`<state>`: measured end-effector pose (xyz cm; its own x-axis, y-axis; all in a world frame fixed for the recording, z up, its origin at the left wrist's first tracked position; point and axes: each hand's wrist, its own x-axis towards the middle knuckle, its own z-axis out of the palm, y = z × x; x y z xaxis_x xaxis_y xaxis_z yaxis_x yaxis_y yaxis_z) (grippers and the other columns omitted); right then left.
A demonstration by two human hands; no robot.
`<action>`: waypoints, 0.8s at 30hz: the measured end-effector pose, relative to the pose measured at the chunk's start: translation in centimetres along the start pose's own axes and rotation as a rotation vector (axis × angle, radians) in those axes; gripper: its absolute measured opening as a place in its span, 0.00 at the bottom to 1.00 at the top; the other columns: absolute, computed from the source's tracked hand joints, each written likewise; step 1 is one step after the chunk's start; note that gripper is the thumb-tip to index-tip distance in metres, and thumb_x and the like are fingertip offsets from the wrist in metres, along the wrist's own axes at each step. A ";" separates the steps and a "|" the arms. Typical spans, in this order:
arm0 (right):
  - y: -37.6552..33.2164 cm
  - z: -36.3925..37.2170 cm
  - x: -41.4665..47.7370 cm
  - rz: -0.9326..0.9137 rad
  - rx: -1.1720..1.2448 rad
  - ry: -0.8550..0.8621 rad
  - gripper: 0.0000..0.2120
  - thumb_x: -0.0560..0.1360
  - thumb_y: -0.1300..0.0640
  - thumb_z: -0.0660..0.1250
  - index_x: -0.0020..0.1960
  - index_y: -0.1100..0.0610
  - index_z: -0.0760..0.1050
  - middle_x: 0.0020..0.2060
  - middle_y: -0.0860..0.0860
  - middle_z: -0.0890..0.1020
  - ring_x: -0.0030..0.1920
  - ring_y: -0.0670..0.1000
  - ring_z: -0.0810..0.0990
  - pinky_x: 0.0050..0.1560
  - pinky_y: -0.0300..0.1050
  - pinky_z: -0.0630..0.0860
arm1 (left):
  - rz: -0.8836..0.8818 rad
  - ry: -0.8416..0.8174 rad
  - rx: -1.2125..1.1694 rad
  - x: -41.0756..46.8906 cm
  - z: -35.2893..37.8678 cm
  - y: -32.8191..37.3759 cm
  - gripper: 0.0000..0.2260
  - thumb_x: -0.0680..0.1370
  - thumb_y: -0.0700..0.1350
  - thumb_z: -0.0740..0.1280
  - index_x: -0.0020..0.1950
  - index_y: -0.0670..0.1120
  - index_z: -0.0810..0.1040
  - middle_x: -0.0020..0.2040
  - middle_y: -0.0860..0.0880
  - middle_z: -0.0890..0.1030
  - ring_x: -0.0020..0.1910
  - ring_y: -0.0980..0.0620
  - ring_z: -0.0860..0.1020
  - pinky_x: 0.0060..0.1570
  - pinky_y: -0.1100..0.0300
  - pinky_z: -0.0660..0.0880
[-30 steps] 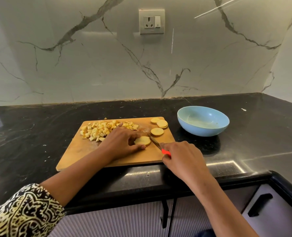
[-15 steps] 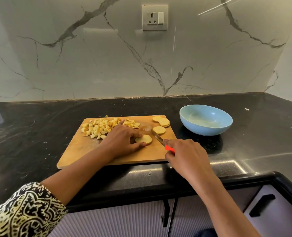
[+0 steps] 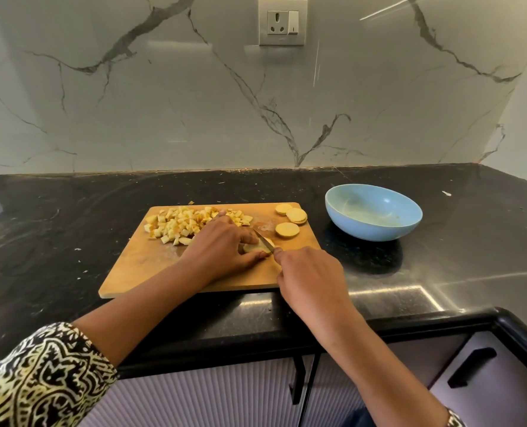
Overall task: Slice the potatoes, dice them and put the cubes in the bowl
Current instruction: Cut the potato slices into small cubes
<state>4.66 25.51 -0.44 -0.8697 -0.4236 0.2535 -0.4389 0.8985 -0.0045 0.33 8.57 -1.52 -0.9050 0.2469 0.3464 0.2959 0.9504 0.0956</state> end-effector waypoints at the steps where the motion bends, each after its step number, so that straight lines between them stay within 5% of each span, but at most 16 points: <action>1: -0.1 0.0 0.1 -0.006 -0.003 -0.013 0.15 0.81 0.57 0.56 0.67 0.52 0.71 0.38 0.49 0.70 0.37 0.50 0.68 0.28 0.40 0.59 | -0.006 -0.001 0.006 0.0 0.0 0.0 0.22 0.76 0.61 0.63 0.64 0.50 0.77 0.54 0.49 0.81 0.53 0.55 0.73 0.72 0.60 0.51; 7: 1.9 -1.2 -1.1 -0.019 0.107 -0.069 0.16 0.79 0.57 0.57 0.66 0.49 0.73 0.46 0.50 0.80 0.46 0.52 0.77 0.40 0.44 0.72 | -0.001 -0.022 0.028 -0.1 0.0 0.1 0.22 0.76 0.61 0.62 0.64 0.51 0.77 0.55 0.49 0.81 0.55 0.55 0.73 0.72 0.59 0.51; 17: 1.7 -0.4 -0.6 0.013 0.161 -0.023 0.17 0.80 0.53 0.57 0.67 0.47 0.71 0.49 0.51 0.80 0.48 0.52 0.78 0.39 0.44 0.71 | 0.001 -0.048 -0.012 0.0 0.0 -0.5 0.21 0.75 0.62 0.63 0.63 0.52 0.77 0.56 0.50 0.81 0.60 0.55 0.73 0.72 0.58 0.44; 24: 2.5 0.2 -0.5 0.076 0.381 0.060 0.20 0.79 0.52 0.59 0.70 0.41 0.69 0.31 0.40 0.68 0.36 0.43 0.71 0.34 0.38 0.65 | 0.001 -0.036 -0.047 0.1 -0.6 -1.6 0.18 0.74 0.61 0.66 0.59 0.52 0.80 0.56 0.53 0.81 0.61 0.56 0.73 0.70 0.59 0.39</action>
<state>3.97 28.01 -0.80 -0.8931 -0.3401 0.2944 -0.4360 0.8153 -0.3811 -0.06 6.92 -1.09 -0.9147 0.2558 0.3130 0.3107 0.9402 0.1396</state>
